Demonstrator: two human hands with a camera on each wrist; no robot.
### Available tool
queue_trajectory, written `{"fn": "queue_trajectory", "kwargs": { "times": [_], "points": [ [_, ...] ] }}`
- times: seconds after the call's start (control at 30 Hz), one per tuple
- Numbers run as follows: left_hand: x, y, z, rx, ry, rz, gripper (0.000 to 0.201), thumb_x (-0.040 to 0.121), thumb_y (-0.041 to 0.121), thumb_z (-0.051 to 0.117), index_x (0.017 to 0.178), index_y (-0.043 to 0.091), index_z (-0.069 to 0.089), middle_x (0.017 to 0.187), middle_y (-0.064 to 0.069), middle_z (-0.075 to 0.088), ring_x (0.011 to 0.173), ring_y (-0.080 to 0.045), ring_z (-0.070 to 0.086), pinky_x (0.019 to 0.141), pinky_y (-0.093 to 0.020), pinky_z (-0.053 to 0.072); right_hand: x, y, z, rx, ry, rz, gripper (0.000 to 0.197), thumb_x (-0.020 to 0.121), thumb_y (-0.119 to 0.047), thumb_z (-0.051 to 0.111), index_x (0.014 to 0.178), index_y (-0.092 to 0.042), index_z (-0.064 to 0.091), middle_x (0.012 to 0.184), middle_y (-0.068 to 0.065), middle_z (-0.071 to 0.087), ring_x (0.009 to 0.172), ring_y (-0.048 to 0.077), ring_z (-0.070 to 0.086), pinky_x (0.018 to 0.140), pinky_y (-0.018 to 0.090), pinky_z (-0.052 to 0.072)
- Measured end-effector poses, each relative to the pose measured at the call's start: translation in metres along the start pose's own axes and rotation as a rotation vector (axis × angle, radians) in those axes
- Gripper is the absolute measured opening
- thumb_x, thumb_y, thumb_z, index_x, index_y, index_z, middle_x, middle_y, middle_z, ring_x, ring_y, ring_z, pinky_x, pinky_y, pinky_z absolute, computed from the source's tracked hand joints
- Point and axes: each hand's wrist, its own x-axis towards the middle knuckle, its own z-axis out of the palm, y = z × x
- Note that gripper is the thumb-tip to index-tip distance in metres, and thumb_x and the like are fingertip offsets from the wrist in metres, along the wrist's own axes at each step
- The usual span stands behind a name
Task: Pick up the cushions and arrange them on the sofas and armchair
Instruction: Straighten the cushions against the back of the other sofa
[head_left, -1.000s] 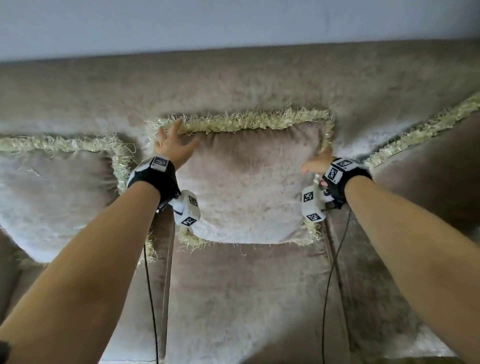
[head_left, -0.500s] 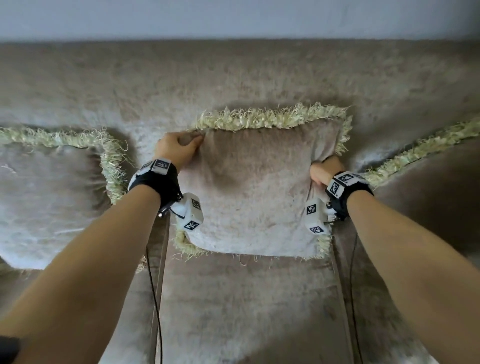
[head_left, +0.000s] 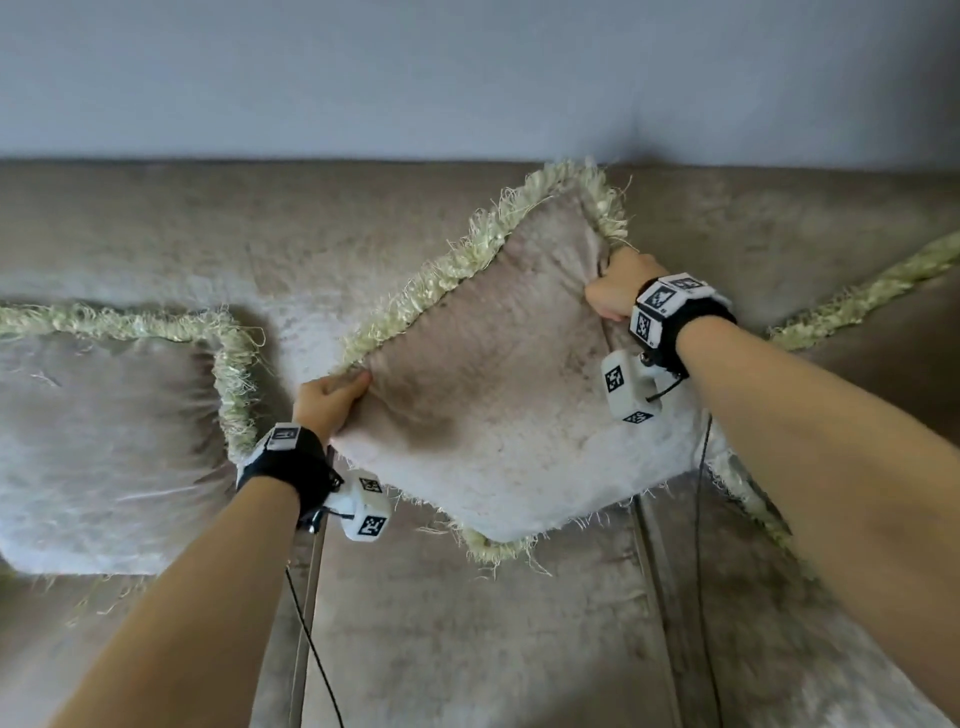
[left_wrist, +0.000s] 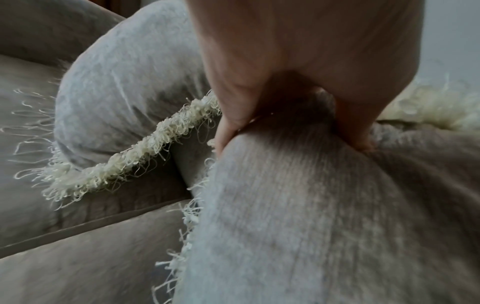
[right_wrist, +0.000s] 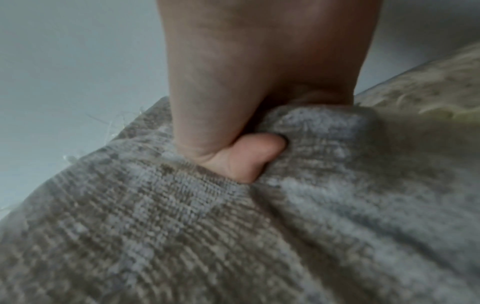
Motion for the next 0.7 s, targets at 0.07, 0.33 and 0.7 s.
{"fn": "queue_trajectory", "kwargs": {
  "times": [0.07,0.33,0.7],
  "points": [
    [0.006,-0.012,0.005,0.016,0.022,-0.002,0.062,0.077,0.031,0.079,0.110,-0.017,0.057,0.114,-0.036,0.060,0.104,-0.048,0.061,0.096,-0.058,0.045,0.011,0.002,0.018,-0.003,0.016,-0.032,0.021,0.073,-0.014,0.053,0.093,-0.007,0.053,0.098,0.014,0.057,0.082,0.034,0.058,0.067,0.031,0.047],
    [0.068,-0.075,-0.018,-0.019,0.173,-0.082,0.086,0.046,0.051,0.083,0.114,0.003,0.066,0.106,-0.013,0.070,0.099,-0.031,0.067,0.093,-0.048,0.053,0.050,-0.024,0.070,0.016,0.055,-0.185,0.019,0.082,-0.021,0.054,0.098,-0.012,0.053,0.095,0.009,0.055,0.080,0.030,0.056,0.065,0.030,0.042],
    [0.044,-0.040,-0.017,0.303,0.187,0.020,0.063,0.079,0.054,0.067,0.127,0.016,0.050,0.119,-0.006,0.058,0.109,-0.027,0.058,0.098,-0.043,0.047,0.056,-0.025,0.073,-0.011,0.017,-0.033,0.082,0.075,-0.027,0.061,0.146,-0.016,0.022,0.140,0.015,0.043,0.129,0.036,0.041,0.105,0.052,0.037]
  ]
}}
